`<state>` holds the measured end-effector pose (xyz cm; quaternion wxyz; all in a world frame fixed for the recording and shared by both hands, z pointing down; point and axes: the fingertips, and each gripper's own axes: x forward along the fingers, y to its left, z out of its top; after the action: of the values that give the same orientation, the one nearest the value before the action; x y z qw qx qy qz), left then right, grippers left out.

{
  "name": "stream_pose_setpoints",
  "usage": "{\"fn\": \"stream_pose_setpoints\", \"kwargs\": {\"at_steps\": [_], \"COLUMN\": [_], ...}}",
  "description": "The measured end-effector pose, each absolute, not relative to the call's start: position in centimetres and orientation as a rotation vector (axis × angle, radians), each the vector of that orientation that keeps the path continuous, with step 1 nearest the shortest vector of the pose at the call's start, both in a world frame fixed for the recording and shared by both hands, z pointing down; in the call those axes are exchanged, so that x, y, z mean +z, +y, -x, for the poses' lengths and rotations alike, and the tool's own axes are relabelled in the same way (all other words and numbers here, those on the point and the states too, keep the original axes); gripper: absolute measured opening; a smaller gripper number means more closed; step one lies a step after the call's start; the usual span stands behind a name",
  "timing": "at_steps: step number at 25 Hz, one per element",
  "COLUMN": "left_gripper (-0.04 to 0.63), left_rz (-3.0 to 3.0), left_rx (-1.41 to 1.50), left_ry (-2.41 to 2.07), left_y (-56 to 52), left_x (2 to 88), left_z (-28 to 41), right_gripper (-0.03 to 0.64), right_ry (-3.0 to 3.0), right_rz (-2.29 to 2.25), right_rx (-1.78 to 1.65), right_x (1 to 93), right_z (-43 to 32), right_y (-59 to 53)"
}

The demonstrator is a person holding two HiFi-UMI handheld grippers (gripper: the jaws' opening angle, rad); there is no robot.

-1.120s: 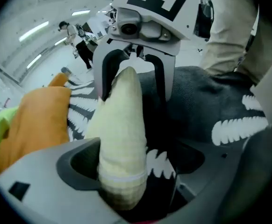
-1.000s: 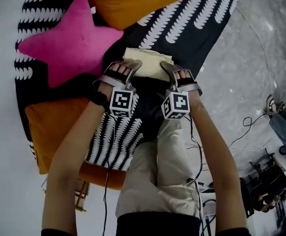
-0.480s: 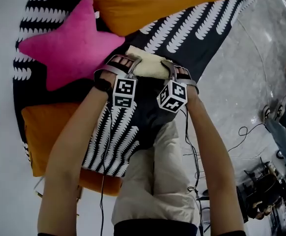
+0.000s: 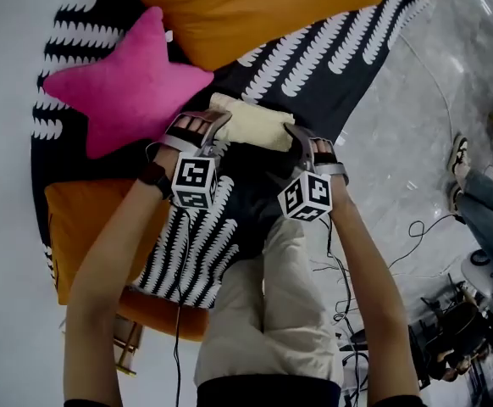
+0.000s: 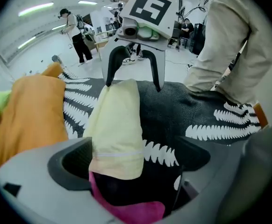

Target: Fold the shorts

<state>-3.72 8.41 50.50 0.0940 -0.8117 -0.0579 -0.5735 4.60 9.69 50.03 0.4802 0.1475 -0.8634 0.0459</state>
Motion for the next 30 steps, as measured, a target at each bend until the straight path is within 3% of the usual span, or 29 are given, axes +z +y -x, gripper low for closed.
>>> {"fn": "stream_pose_setpoints", "kwargs": {"at_steps": [8,14,20,25,30], "left_gripper": [0.526,0.525,0.525,0.525,0.525], "left_rz": [2.732,3.022,2.95,2.799,2.662], "left_rx": [-1.614,-1.431,-1.321,-1.455,-1.631], "left_ry": [0.484,1.022,1.244,1.205,0.871], "left_y": [10.0,22.3,33.2,37.1,33.9], "left_x": [42.1,28.4,17.5,19.0,30.1], "left_z": [4.2,7.1,10.5,13.3,11.6], "right_gripper": [0.522,0.52,0.515,0.508,0.485], "right_ry": [-2.096,-2.124,-2.133,-2.109,-2.052], "right_rz": [-0.505,-0.66,-0.674,-0.678,-0.554], "right_rx": [0.128,0.331,0.212,0.055,-0.052], "right_x": [45.8,32.7,18.6,18.2,28.8], "right_z": [-7.1,-9.2,-10.3,-9.3,-6.9], "right_y": [10.9,19.7,26.7,29.0,27.7]}}
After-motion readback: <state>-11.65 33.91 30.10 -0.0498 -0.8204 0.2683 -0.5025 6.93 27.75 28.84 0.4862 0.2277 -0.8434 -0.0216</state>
